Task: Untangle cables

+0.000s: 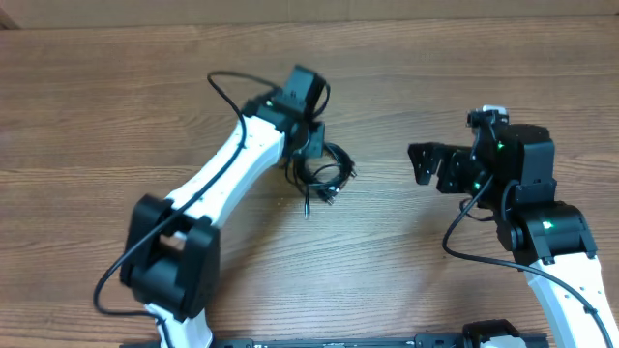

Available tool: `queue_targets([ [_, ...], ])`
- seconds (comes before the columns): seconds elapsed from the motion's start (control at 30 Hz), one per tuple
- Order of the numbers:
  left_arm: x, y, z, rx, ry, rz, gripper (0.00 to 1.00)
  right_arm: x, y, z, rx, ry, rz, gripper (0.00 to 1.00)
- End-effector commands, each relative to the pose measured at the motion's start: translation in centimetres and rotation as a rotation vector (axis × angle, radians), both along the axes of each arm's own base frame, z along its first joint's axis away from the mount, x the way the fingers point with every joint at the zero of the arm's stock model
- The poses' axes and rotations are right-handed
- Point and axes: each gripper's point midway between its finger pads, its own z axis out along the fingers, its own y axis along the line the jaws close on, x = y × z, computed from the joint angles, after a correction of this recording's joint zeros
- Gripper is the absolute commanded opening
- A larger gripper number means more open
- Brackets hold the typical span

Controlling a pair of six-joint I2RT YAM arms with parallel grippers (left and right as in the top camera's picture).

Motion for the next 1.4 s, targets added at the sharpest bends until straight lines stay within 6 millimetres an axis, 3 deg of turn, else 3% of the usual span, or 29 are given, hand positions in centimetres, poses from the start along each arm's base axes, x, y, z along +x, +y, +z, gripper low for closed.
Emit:
queue_targets([
  [0.0, -0.2, -2.8, 7.5, -0.167, -0.088, -0.078, 0.04, 0.3, 2.5, 2.4, 0.103, -0.06, 0.114, 1.0],
  [0.13, -1.2, -3.9, 10.6, -0.253, -0.118, -0.133, 0.04, 1.1, 2.7, 1.6, 0.13, -0.029, 0.098, 0.94],
  [0.23, -1.6, -3.7, 12.6, -0.273, -0.157, -0.138, 0.04, 1.7, 3.1, -0.2, 0.163, 0.05, 0.086, 0.89],
  [0.5, -3.8, -4.4, 18.2, -0.403, -0.241, -0.204, 0.04, 1.9, 6.4, -4.4, 0.312, 0.232, 0.229, 0.85],
  [0.63, -4.9, -5.1, 20.1, -0.473, -0.259, -0.251, 0.04, 2.6, 6.5, -6.6, 0.321, 0.296, 0.207, 0.77],
  [0.77, -5.3, -5.5, 20.2, -0.499, -0.241, -0.272, 0.04, 2.7, 6.8, -7.6, 0.336, 0.333, 0.217, 0.73],
  [1.07, -6.0, -6.1, 20.4, -0.533, -0.219, -0.3, 0.04, 1.9, 8.3, -6.7, 0.424, 0.346, 0.303, 0.72],
  [1.23, -6.4, -6.6, 20.4, -0.539, -0.214, -0.317, 0.04, 2.9, 8.5, -5.9, 0.426, 0.282, 0.323, 0.72],
  [1.37, -6.9, -7.3, 20.4, -0.542, -0.21, -0.335, 0.04, 4.0, 8.3, -5.4, 0.403, 0.219, 0.315, 0.66],
])
